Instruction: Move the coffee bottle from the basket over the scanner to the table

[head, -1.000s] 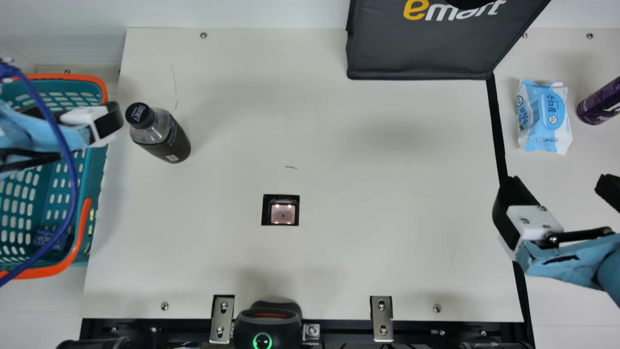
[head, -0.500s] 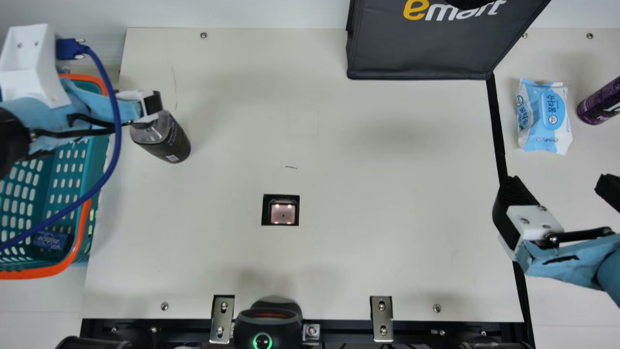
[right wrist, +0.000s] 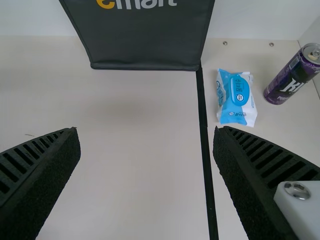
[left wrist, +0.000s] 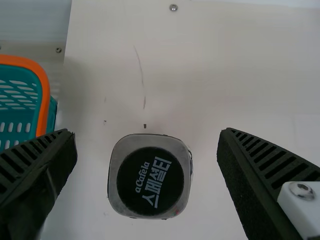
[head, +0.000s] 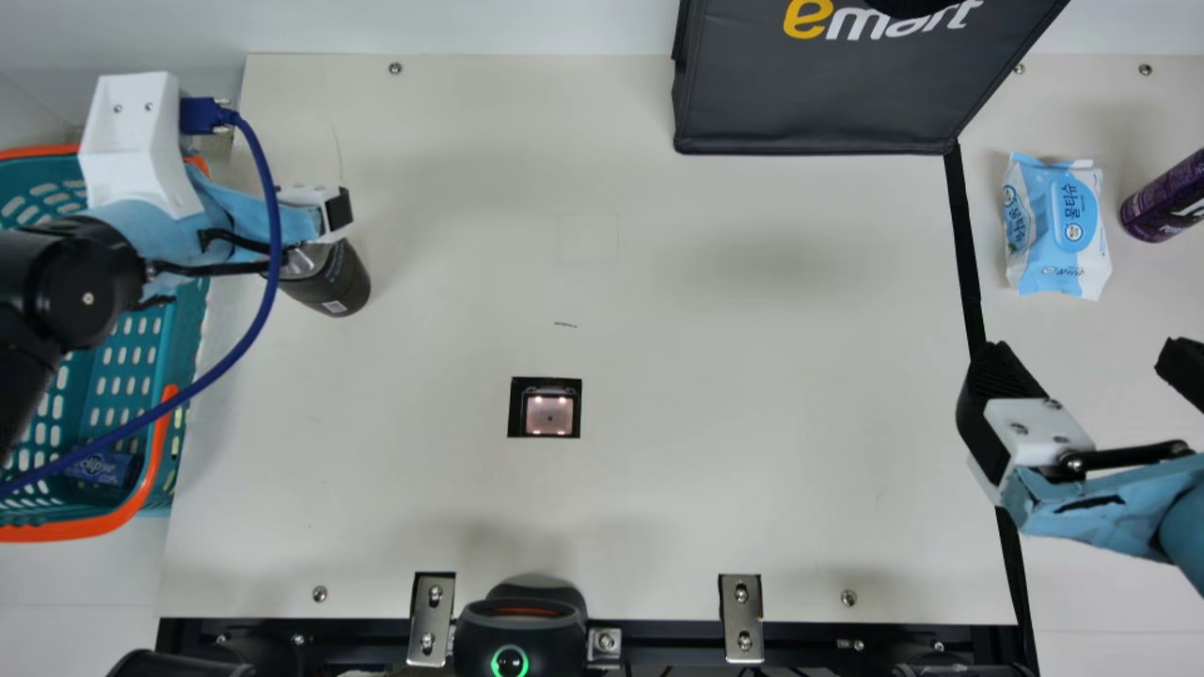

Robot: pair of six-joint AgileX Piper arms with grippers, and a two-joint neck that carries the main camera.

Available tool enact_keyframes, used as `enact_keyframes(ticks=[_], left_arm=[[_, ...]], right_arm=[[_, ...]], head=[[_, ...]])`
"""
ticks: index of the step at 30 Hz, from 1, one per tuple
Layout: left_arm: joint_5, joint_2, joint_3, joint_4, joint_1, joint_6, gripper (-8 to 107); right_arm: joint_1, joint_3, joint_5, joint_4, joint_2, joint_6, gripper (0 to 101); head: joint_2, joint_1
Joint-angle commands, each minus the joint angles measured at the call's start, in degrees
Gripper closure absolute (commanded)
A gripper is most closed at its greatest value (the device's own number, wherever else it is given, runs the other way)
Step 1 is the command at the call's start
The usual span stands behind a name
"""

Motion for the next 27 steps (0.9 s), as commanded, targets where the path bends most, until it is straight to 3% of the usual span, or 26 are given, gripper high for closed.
enact_keyframes(ticks=[1,6,21,27], left_arm=[[-1.4,0.2,0.7,0.0,0.0,-0.2,9],[-4.1,0.8,2.4,0.6,-0.1,-0.7,9],[-5.7,-0.6,3.7,4.8,-2.0,-5.2,107],[-2.4,-2.9,2.6,5.8,-4.1,-7.7,107]], right_arm=[[0.0,0.0,0.0,0.0,0.0,0.0,6],[0.0,0.0,0.0,0.0,0.0,0.0,6],[0.0,0.0,-0.2,0.0,0.0,0.0,6],[0.0,0.0,-0.2,0.0,0.0,0.0,6]], head=[[0.0,-1.7],[0.0,-1.7],[0.0,-1.7],[0.0,-1.7]])
